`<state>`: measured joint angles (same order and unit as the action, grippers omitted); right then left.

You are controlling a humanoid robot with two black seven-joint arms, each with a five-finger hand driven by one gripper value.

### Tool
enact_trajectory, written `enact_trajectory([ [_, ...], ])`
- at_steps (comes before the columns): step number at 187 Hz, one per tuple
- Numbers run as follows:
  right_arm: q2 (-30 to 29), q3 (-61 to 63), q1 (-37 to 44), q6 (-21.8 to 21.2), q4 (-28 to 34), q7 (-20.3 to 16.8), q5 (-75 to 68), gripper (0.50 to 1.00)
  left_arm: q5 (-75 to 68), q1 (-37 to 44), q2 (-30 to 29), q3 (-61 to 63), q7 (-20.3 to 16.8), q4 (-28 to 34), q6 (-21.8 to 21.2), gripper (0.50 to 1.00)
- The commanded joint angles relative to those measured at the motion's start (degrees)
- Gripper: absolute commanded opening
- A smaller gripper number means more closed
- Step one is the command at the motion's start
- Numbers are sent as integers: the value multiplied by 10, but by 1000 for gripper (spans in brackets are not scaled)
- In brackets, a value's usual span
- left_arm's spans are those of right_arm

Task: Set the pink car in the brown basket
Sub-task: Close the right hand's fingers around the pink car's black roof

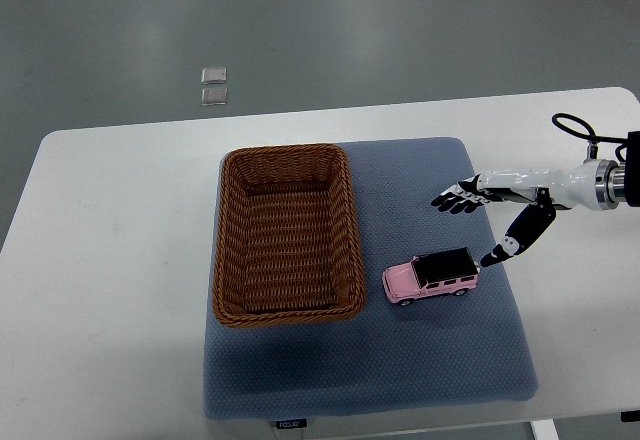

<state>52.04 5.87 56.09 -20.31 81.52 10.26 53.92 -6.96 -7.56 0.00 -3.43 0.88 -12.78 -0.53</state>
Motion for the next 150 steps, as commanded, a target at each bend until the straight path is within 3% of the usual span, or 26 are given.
enact_trajectory([
  [1, -19, 1, -20, 35, -7, 9, 20, 907, 0, 0, 0, 0, 0, 1, 0, 1000],
  [38, -46, 0, -60, 80, -18, 29, 51, 907, 0, 0, 0, 0, 0, 0, 0, 1000],
  [105, -63, 0, -90, 101, -36, 42, 88, 897, 0, 0, 0, 0, 0, 0, -1, 1000],
  [127, -65, 0, -94, 113, -37, 45, 91, 854, 0, 0, 0, 0, 0, 0, -1, 1000],
  [150, -71, 0, -97, 117, -40, 46, 101, 756, 0, 0, 0, 0, 0, 1, -1, 1000],
])
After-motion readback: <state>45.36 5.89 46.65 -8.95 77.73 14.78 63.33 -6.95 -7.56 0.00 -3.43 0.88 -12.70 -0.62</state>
